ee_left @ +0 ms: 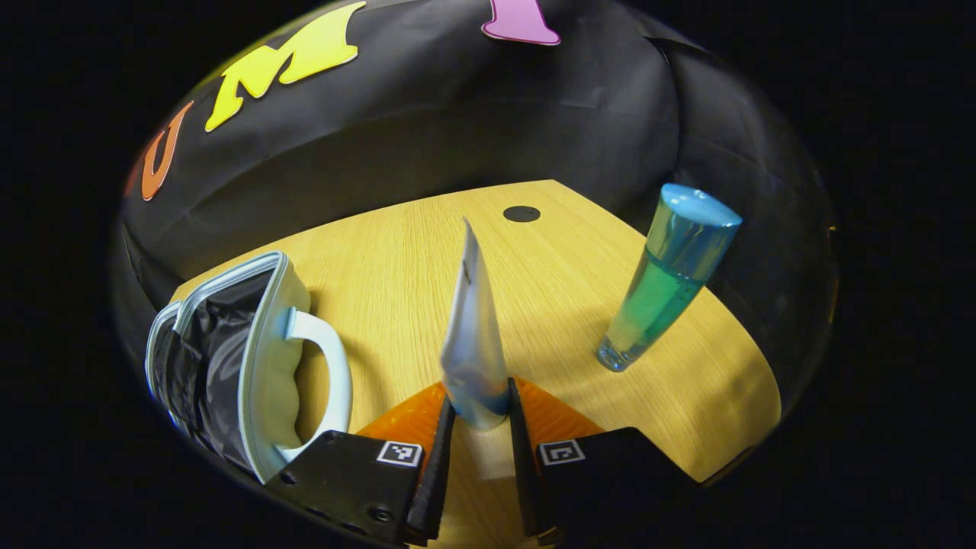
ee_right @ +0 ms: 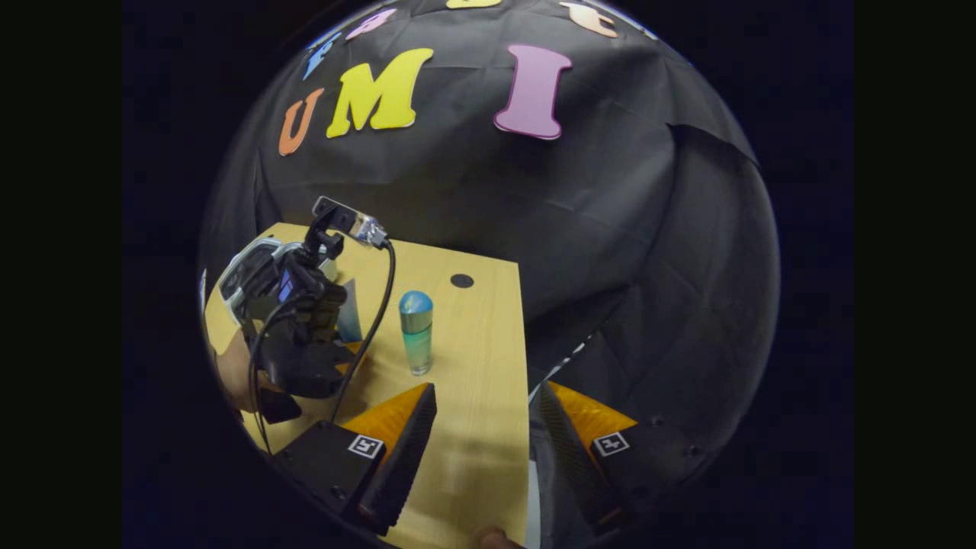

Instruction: First open the suitcase, pack the skin care products into it, and then close the suitcase.

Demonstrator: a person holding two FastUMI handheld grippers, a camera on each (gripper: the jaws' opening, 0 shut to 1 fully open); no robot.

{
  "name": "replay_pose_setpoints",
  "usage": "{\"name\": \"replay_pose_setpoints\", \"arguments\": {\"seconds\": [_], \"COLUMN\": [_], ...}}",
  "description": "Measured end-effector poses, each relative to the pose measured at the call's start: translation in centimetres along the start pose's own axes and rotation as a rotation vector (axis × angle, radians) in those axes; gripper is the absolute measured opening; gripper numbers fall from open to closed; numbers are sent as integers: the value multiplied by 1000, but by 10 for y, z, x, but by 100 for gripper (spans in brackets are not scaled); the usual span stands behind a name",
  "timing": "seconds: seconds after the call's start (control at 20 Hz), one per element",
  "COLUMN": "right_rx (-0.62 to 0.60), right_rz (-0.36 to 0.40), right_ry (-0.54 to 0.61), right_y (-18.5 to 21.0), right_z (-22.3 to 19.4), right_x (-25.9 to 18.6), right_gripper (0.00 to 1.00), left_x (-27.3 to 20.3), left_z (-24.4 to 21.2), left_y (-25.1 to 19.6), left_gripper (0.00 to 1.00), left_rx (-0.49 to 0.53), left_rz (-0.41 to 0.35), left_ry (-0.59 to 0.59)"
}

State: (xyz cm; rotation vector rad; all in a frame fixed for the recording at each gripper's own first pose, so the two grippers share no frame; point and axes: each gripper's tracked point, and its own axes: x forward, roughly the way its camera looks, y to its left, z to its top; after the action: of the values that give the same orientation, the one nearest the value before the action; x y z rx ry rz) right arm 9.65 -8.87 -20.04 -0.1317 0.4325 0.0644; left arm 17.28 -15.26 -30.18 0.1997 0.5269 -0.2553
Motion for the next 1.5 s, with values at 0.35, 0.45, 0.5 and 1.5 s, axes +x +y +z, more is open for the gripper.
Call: {"name": "replay_pose_setpoints", "arguments": {"seconds": [0.35,0.45,0.5,1.5], "right_rx": [86,81,94,211], "right_rz": [99,70,68,27], "right_ry": [16,0,-8,67], "right_y": [54,60,65,106], "right_z": [3,3,6,-3], "right_x": [49,70,78,118], "right_gripper": [80,82,81,39], "left_x": [-67,-82,-88,-177], "left_z": [24,22,18,-65], "left_y": [13,21,25,230], "left_gripper": [41,41,41,41], "left_rx": [3,-22,-40,-193], "left_rz": [-16,-19,-24,258], "left_ry": [-68,-84,-79,39]}}
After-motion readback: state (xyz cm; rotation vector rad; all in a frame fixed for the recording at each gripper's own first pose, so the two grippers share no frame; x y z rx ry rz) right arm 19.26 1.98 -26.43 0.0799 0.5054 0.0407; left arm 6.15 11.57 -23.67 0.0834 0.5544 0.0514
